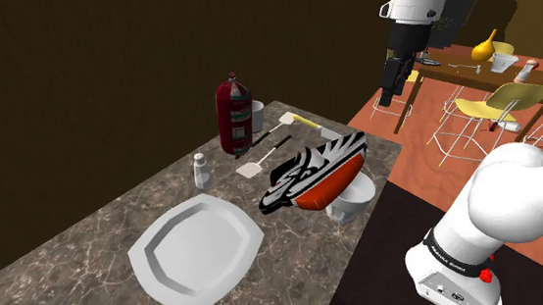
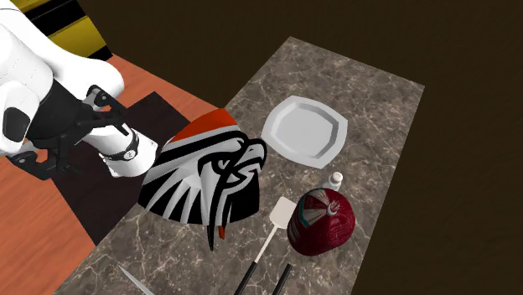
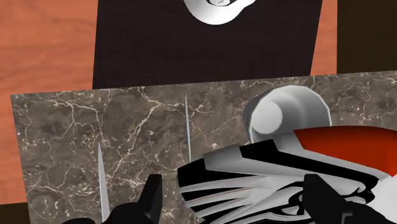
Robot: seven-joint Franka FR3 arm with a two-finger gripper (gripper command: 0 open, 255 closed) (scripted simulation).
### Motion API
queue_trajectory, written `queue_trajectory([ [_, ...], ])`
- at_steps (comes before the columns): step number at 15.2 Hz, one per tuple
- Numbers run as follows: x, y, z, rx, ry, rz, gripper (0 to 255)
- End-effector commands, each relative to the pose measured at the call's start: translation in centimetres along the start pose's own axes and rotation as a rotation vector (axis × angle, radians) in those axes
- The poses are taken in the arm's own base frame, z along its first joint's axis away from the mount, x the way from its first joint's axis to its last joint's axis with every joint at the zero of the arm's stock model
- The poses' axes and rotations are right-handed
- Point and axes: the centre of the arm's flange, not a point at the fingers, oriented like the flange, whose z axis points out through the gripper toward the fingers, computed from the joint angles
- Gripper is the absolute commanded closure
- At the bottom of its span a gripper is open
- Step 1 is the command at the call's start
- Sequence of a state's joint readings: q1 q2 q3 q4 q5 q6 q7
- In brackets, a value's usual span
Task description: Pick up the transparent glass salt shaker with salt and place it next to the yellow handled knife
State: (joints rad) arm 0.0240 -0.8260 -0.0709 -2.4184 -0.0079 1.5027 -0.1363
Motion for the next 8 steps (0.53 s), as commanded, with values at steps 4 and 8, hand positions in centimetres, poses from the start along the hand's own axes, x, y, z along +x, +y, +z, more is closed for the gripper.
queue_trajectory([
  [4, 2.4, -2.0, 1.9, 0.006, 0.025, -0.01, 0],
  [8, 5.7, -4.6, 4.3, 0.014, 0.059, -0.024, 0],
])
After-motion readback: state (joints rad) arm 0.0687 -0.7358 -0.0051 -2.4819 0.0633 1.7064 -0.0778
